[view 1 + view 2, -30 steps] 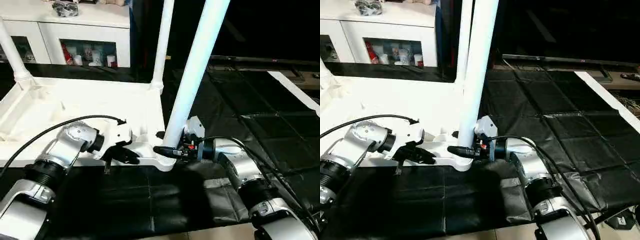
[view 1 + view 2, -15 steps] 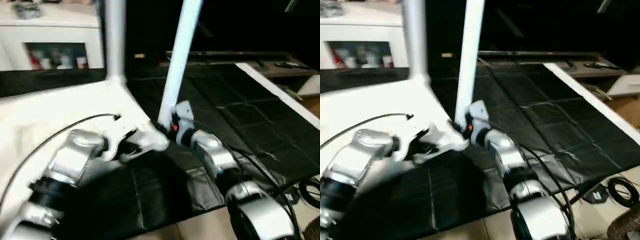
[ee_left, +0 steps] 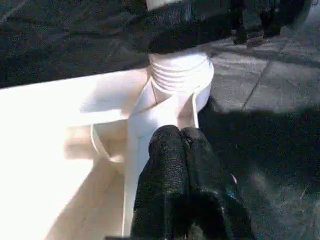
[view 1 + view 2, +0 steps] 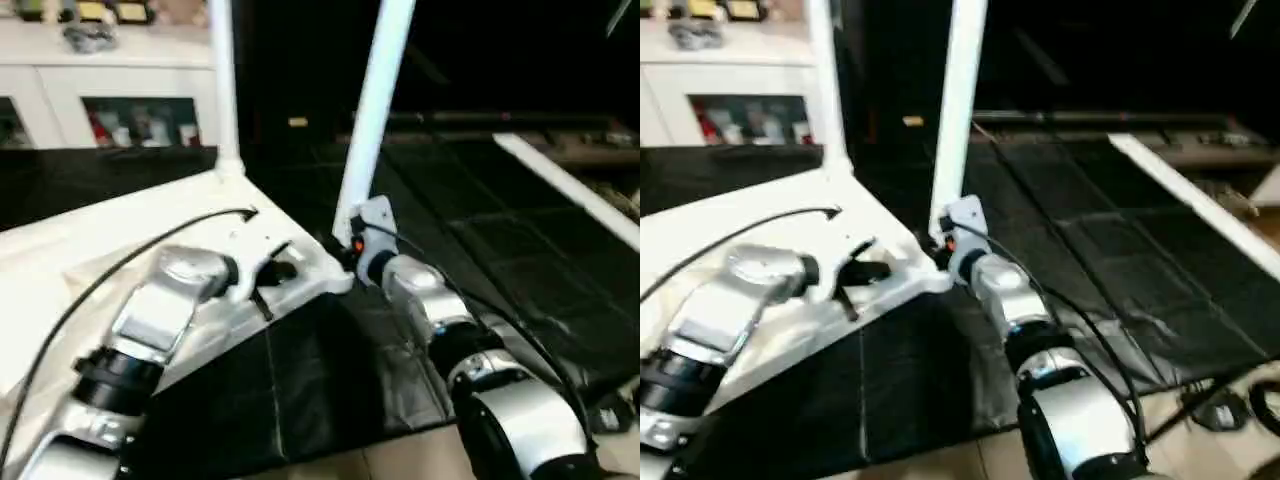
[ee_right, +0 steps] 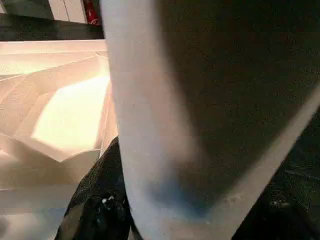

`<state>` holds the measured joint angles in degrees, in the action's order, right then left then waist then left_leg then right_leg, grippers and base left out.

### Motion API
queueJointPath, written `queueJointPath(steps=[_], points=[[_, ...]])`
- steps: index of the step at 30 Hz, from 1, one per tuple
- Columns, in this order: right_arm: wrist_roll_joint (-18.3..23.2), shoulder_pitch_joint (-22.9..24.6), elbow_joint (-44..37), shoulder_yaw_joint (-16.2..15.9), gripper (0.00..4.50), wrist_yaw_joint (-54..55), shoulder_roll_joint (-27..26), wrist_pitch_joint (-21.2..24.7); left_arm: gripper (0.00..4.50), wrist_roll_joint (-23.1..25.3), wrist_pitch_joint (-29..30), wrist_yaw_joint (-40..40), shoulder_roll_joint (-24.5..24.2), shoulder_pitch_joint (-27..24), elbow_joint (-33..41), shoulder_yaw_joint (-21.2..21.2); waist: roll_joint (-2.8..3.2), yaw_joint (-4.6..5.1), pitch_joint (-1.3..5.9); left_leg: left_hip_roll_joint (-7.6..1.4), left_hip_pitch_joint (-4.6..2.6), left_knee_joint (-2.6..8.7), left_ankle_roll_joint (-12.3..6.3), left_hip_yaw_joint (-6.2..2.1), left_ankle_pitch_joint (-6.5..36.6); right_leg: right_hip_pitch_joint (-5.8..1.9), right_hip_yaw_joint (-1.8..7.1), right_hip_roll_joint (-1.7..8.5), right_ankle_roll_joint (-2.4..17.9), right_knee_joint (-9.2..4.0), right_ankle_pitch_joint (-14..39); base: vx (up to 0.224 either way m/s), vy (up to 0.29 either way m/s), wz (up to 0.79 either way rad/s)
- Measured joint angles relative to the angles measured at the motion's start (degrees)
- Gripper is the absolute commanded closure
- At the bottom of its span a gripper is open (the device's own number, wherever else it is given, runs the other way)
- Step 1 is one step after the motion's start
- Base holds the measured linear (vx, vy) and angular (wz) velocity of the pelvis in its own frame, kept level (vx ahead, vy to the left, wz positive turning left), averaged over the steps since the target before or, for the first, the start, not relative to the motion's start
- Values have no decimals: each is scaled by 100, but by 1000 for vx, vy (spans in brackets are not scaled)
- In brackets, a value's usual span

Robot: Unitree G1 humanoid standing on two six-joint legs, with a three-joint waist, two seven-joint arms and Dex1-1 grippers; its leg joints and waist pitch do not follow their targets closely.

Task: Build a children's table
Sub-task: Rotate leg to tighten

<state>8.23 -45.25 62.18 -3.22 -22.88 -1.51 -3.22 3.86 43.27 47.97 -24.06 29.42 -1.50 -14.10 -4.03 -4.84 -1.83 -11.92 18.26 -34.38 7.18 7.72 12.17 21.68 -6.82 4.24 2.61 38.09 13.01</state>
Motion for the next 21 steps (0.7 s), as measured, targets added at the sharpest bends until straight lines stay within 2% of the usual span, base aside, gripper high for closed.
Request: queueJointPath(steps=[5,6,7,9,11,15,20,21], points=[[-36,-14,60,59,258,-20,-4,-18,450,-185,262,-37,102,-4,109,6,-2,19,2,0,-15,20,-3,-6,3,-33,-8,-2,-3,-87,-5,0,0,0],[-36,-30,79,68,223,-29,-7,-18,430,-231,319,-26,160,-10,166,6,-2,24,2,1,-15,26,-6,-14,4,-35,-11,-1,-5,-110,-6,0,0,0],[-36,-43,94,70,223,-41,-10,-18,430,-251,333,-23,179,-10,192,5,-3,32,2,1,-12,27,-6,-15,4,-34,-10,0,-5,-115,-6,0,0,0],[-35,-45,112,82,185,-78,-18,-18,407,-236,352,-36,162,-10,230,-13,-5,64,1,3,-11,26,-8,-15,6,-36,-9,2,-5,-126,-6,0,0,0],[-38,-13,201,105,183,-91,-16,-18,401,-170,333,-101,146,-18,232,-38,-5,75,-1,3,-5,28,-11,-16,7,-35,-10,2,-6,-133,-6,0,0,0],[-37,3,223,124,140,-155,-17,-23,364,-18,276,-327,156,-31,191,-147,-2,96,-3,3,23,34,-12,-12,7,-20,-8,2,-14,-137,-11,0,0,0],[-35,61,225,167,110,-291,23,4,361,21,286,-435,169,-33,171,-247,-5,97,-1,-4,87,43,-14,25,4,31,-6,-1,4,-137,-37,0,0,0],[-35,142,226,167,94,-362,56,0,361,6,315,-440,204,-33,171,-246,10,90,-11,-4,91,43,-16,36,3,32,-6,0,3,-140,-37,0,0,0]])
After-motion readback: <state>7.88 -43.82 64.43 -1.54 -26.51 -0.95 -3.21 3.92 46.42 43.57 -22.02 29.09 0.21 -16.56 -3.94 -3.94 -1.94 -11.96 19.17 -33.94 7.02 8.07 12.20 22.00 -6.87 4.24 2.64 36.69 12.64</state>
